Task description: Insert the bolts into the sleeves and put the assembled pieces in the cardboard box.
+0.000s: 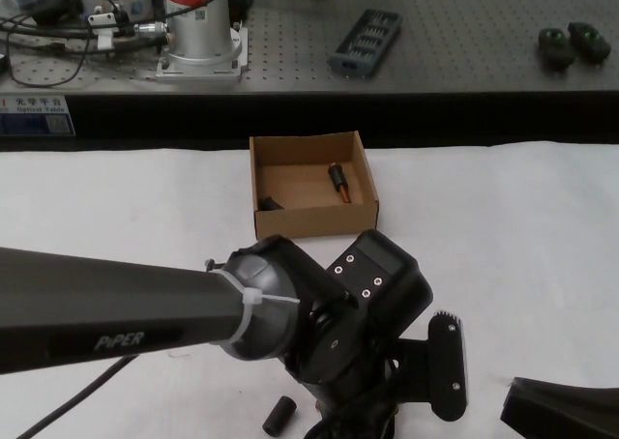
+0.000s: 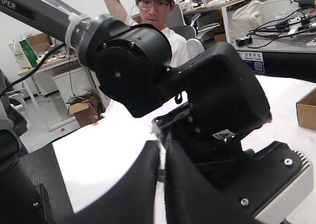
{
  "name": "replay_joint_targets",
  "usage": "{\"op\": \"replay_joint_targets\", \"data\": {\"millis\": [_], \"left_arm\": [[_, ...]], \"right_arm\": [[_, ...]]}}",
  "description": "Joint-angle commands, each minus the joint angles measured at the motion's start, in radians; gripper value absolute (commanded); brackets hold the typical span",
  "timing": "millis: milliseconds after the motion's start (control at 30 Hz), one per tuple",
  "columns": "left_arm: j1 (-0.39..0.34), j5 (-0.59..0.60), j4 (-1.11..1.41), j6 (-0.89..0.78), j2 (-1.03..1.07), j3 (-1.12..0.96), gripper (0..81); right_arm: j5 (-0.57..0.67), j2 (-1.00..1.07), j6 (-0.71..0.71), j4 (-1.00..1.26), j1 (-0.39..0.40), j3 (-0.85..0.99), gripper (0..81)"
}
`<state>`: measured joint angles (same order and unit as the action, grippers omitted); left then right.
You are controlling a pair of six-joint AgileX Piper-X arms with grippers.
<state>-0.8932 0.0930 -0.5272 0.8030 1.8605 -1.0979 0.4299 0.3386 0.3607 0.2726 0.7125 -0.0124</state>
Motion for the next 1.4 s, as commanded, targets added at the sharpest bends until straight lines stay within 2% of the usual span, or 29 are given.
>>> {"op": "replay_joint_targets", "data": {"millis": [0,300,500,700,1367], "left_arm": [[-0.003,-0.007,-0.020,-0.012,0.028,-0.011,22.2],[-0.003,-0.022,-0.043,-0.012,0.050,-0.019,22.3],[-0.003,-0.061,-0.081,-0.019,0.050,-0.042,32.8],[-0.003,-0.063,-0.139,-0.019,0.043,-0.077,29.3],[-0.003,-0.043,-0.175,-0.043,-0.042,-0.076,29.5]], "right_arm": [[-0.009,-0.008,0.027,0.040,0.000,0.012,5.4],[-0.009,-0.008,0.027,0.024,0.000,0.012,5.4],[-0.009,-0.008,0.020,0.020,0.000,0.012,5.4],[-0.011,-0.008,0.021,0.001,0.000,0.012,5.4],[-0.009,-0.008,0.005,-0.027,0.000,0.012,5.4]]}}
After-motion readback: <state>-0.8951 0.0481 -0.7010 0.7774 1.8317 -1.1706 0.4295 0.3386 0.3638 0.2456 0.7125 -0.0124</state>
